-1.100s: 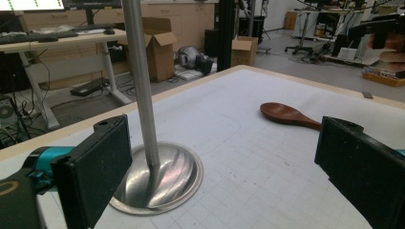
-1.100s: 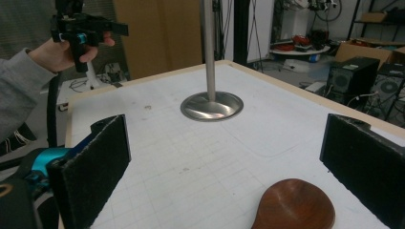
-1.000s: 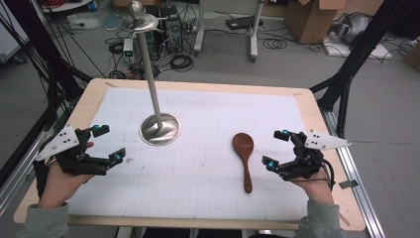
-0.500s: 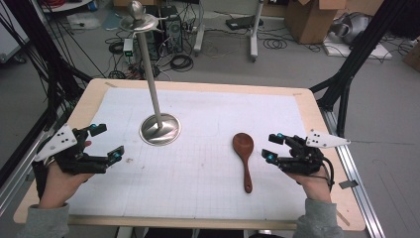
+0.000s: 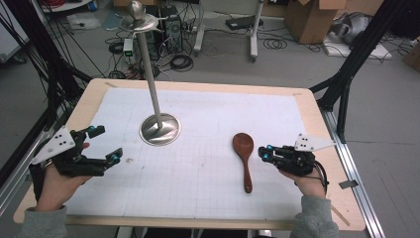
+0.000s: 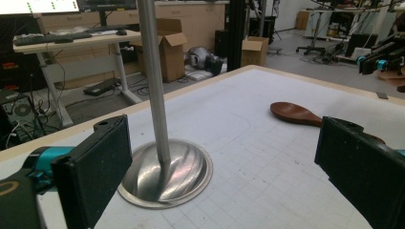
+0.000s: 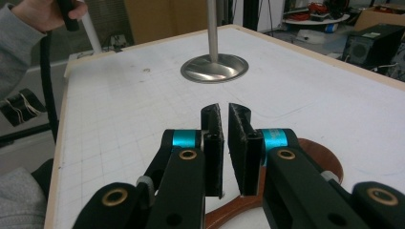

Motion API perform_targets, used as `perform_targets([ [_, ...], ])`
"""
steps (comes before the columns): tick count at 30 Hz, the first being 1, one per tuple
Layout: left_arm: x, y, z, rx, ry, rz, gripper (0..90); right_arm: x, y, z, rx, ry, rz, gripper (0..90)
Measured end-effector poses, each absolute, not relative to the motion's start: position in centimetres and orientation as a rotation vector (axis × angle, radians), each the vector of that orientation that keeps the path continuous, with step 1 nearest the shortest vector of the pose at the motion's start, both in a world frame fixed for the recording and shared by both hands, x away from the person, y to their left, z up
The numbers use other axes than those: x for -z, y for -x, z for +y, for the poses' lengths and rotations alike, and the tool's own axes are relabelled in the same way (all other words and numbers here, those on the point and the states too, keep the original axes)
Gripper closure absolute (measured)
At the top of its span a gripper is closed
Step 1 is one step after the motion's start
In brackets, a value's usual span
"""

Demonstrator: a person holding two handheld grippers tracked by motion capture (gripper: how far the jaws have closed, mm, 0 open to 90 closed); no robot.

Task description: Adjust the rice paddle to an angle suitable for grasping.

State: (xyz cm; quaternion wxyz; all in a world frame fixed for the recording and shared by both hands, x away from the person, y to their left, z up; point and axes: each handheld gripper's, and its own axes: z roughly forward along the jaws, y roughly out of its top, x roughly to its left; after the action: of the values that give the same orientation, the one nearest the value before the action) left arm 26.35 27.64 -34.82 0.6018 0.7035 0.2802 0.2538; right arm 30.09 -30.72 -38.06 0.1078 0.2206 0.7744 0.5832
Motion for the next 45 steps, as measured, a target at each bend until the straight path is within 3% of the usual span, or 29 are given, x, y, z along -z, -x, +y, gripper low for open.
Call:
perform_targets([
  [5, 34.9, -26.5, 27.6, -0.584, -1.632, 0.649, 5.8, 39.0, -30.3, -31.1, -1.712, -0.695, 2.306, 89.4],
  [45, 35.3, -27.1, 27.0, -0.568, -1.646, 0.652, 5.9, 44.6, -31.5, -29.7, -1.439, -0.743, 2.671, 89.4],
])
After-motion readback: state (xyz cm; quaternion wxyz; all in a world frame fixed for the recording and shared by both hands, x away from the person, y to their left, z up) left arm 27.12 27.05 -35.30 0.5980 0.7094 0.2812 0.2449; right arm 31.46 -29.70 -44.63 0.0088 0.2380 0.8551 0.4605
